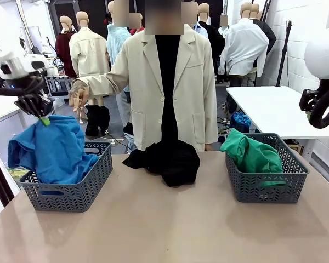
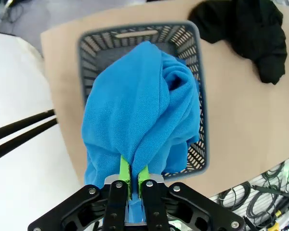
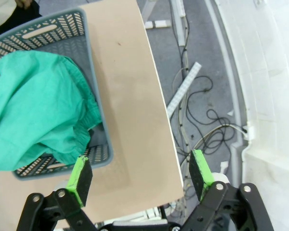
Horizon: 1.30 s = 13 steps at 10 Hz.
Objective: Sort the tops and bottoms.
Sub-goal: Sort the clothes according to human instructions.
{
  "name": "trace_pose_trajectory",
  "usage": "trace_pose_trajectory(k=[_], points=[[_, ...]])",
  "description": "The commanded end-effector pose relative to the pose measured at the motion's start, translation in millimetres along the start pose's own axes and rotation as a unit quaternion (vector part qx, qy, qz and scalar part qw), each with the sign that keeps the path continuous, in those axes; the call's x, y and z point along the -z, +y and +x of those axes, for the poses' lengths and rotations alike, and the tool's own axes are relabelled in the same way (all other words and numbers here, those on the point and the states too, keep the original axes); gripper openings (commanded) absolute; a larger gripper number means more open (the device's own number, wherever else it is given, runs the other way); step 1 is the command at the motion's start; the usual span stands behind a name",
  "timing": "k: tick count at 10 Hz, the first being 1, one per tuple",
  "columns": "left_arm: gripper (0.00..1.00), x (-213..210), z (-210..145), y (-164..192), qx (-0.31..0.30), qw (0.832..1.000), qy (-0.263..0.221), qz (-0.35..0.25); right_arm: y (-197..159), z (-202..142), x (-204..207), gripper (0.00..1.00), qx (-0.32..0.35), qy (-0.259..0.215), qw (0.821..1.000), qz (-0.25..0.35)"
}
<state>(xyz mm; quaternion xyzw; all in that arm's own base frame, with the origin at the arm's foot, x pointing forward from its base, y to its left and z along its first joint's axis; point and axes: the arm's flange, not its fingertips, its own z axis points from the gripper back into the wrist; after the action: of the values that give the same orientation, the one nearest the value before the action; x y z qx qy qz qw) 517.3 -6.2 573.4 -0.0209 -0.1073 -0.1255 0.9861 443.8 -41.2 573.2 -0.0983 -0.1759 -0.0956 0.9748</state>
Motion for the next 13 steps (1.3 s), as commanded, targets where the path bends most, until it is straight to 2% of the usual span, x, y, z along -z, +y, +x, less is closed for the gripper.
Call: trace_pose_trajectory(k=[1,3,4,8,9,11,13], points=[[0.0,22,-6,2,0.004,0.998,-0.016,-0.061,0,2,1,1.0,0.0,-0.005,1.0,0.008],[0.0,49,-17,-7,-0.004,0.997,0.008,-0.079,0,2,1,1.0,0.0,-0.005,1.0,0.008],[0.14,54,-19,-6,0.003,0.997,0.02,-0.079,0,2,1,1.0,0.0,-0.005,1.0,0.008],[0.93,8,-30,-24,0.022,0.998,0.003,-0.051,0,2,1,1.0,0.0,-0.005,1.0,0.008],[1.0,-6,-32,-27,0.029,0.998,-0.004,-0.05,0,2,1,1.0,0.0,-0.005,1.0,0.008],[1.0,-46,-47,-31,0.047,0.997,-0.023,-0.052,0,2,1,1.0,0.0,-0.005,1.0,0.008],[1.0,-87,-85,-35,0.049,0.998,-0.049,-0.006,0,2,1,1.0,0.0,-0.005,1.0,0.008]])
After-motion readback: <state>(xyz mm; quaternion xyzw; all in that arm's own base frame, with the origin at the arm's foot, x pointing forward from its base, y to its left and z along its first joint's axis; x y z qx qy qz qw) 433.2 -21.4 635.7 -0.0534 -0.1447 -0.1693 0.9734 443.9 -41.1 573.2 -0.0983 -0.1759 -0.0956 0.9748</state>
